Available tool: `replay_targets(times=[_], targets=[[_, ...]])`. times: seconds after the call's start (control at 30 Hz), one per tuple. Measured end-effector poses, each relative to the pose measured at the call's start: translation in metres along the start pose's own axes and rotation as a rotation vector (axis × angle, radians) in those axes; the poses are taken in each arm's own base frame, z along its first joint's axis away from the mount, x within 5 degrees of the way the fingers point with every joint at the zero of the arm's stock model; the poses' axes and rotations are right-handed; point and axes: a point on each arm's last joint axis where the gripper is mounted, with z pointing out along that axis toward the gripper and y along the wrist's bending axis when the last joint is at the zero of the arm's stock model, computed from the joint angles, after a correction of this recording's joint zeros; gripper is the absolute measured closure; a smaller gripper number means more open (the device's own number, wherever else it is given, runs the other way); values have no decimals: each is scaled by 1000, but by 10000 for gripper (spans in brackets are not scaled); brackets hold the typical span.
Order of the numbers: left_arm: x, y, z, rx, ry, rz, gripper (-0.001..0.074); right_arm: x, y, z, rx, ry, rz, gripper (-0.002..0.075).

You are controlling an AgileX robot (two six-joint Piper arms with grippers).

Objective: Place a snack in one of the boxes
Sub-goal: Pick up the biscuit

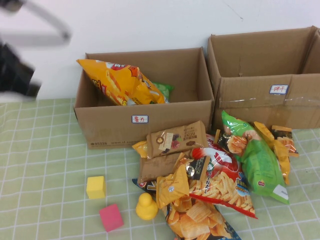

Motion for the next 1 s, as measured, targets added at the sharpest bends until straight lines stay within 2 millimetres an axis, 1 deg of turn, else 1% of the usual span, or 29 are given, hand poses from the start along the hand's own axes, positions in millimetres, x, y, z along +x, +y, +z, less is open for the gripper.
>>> replay_targets(times=[0.03, 0.1, 0.27, 0.4, 0.5, 0.63, 0.77, 0.83, 0.9, 1.0], targets=[[12, -4, -3, -7, 0, -5, 736, 0, 1, 1, -2, -2, -10, 728], [37, -11, -15, -26, -26, -18, 736, 2, 2, 6, -11, 9, -19, 728], [98, -31, -31, -47, -45, -40, 736, 1, 8, 25, -66, 93, -69, 726], [144, -42, -33, -79, -56, -44, 736, -8, 16, 43, -117, 158, -146, 700], [173, -49, -33, -107, -85, -55, 736, -24, 18, 57, -126, 164, -189, 664], [196, -55, -33, -135, -158, -58, 736, -54, 16, 73, -106, 127, -189, 629], [209, -58, -29, -162, -241, -67, 736, -85, 7, 99, -72, 117, -82, 569], [211, -58, -27, -169, -268, -73, 736, -96, -1, 114, -51, 126, -21, 511], [213, -58, -25, -170, -276, -77, 736, -105, -11, 132, -32, 143, 42, 423], [214, -59, -24, -170, -276, -78, 736, -111, -23, 156, -19, 186, 103, 296]])
